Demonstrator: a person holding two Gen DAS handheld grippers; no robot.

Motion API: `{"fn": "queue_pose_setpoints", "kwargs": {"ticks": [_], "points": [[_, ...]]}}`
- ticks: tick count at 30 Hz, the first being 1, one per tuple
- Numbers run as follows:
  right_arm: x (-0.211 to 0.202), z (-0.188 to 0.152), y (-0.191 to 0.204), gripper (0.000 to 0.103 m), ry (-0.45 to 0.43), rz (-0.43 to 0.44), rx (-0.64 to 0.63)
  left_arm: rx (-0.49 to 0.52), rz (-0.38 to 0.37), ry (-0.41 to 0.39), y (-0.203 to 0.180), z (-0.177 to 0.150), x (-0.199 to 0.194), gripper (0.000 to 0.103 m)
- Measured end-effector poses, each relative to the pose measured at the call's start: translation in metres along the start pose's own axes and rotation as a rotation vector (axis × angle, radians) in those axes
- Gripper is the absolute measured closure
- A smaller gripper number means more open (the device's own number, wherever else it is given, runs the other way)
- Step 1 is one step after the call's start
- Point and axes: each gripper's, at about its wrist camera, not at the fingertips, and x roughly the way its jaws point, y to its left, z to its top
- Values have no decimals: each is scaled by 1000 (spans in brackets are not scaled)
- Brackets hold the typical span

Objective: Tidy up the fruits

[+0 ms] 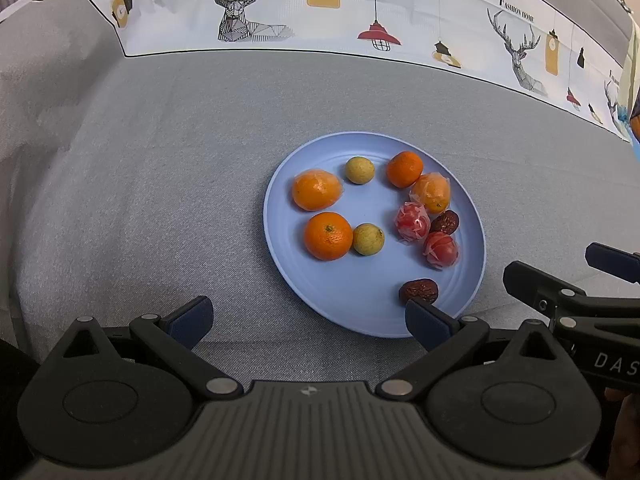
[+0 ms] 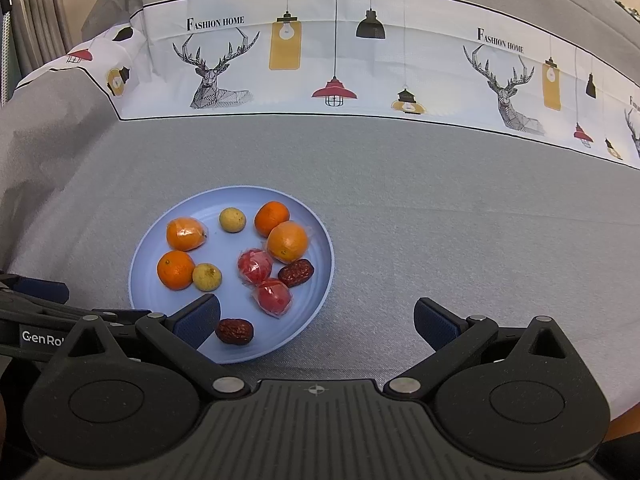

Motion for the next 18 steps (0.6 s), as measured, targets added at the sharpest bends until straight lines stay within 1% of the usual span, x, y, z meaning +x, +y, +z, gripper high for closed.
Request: {"fn": "queue_pose_setpoints", "kwargs": {"ticks": [18], "points": [[1, 0, 0, 1, 4, 2, 2, 1, 0, 1, 0, 0, 0, 1]]}}
